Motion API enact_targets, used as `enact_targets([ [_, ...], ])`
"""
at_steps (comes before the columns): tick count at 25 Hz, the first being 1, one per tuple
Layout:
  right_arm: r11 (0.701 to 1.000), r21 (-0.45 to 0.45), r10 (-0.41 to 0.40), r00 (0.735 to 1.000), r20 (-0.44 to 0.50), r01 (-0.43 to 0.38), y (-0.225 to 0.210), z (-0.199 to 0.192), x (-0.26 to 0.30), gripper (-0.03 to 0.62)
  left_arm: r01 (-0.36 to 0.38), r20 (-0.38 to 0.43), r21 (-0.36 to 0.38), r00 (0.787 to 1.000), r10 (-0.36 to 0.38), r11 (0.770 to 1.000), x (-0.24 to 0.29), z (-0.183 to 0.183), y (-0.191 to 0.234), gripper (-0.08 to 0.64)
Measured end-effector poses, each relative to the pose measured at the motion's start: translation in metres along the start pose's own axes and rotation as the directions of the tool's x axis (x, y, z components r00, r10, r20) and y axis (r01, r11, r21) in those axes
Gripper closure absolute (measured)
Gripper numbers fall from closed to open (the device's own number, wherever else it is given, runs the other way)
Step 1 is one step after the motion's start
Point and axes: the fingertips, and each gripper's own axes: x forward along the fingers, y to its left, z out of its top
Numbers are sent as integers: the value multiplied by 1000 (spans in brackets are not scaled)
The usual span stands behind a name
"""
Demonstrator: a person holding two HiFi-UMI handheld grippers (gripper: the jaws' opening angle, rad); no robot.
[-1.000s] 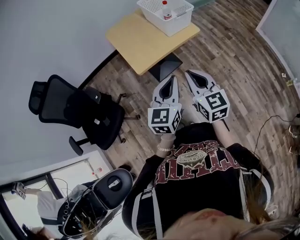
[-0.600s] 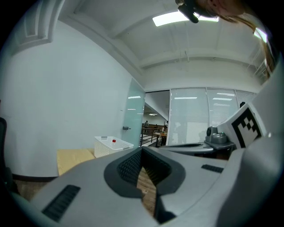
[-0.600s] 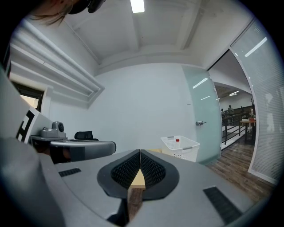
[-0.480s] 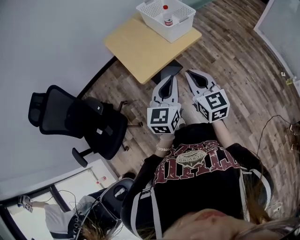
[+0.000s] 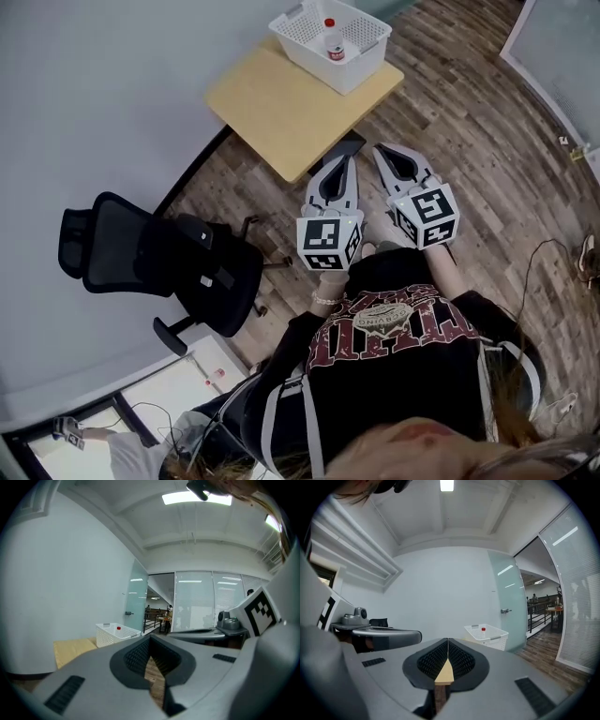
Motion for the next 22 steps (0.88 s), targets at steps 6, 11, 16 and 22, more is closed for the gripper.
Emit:
enact_targets([
  [6, 1000, 1, -25, 1000, -7, 25, 0, 5, 9, 574, 27, -8, -15, 1000, -28, 1000, 4, 3, 8, 512],
  [11, 999, 11, -33, 999, -7, 33, -4, 6, 16, 574, 32, -18, -21, 999, -33, 999, 11, 3, 12, 512],
  [16, 1000, 8, -27, 1000, -10, 27, -16, 8, 32, 574, 27, -20, -28, 999, -28, 999, 28, 6, 21, 512],
  [22, 1000, 12, -8, 1000, -18, 9, -38, 13, 58, 574, 22, -25, -37, 999, -22, 999, 60, 11, 33, 512],
])
